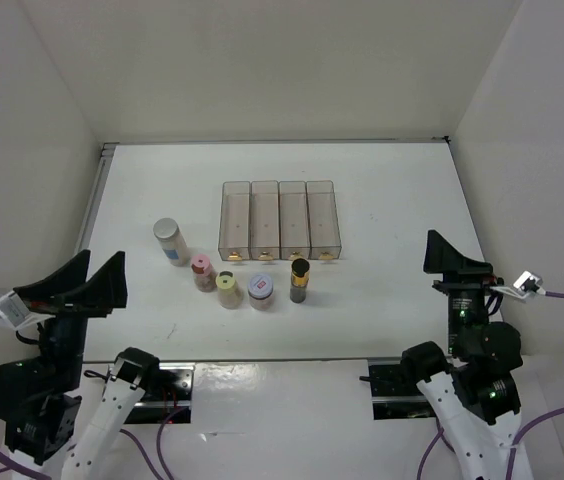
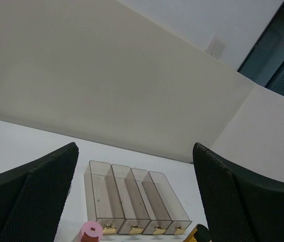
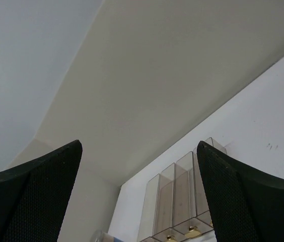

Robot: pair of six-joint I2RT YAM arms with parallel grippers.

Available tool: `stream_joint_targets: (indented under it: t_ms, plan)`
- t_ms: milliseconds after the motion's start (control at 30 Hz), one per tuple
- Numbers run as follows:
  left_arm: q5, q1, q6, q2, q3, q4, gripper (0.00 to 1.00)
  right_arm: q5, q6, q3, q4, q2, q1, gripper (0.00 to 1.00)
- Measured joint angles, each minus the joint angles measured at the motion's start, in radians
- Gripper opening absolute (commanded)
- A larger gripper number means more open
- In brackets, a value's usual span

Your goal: Organize the condiment bottles

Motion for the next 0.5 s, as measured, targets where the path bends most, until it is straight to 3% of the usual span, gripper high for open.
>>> stream_joint_targets:
  t_ms: [300, 500]
  plan:
    - [-0.024, -0.002, -0.002, 0.021, 0.053, -0.043, 1.00, -0.117, -0.064, 0.021, 0.130, 0.037, 0.001, 0.99]
    - [0.014, -0.002, 0.020, 0.337, 0.237, -0.063, 1.00, -0.207, -0.142, 0.214, 0.183, 0.352, 0.001, 0.99]
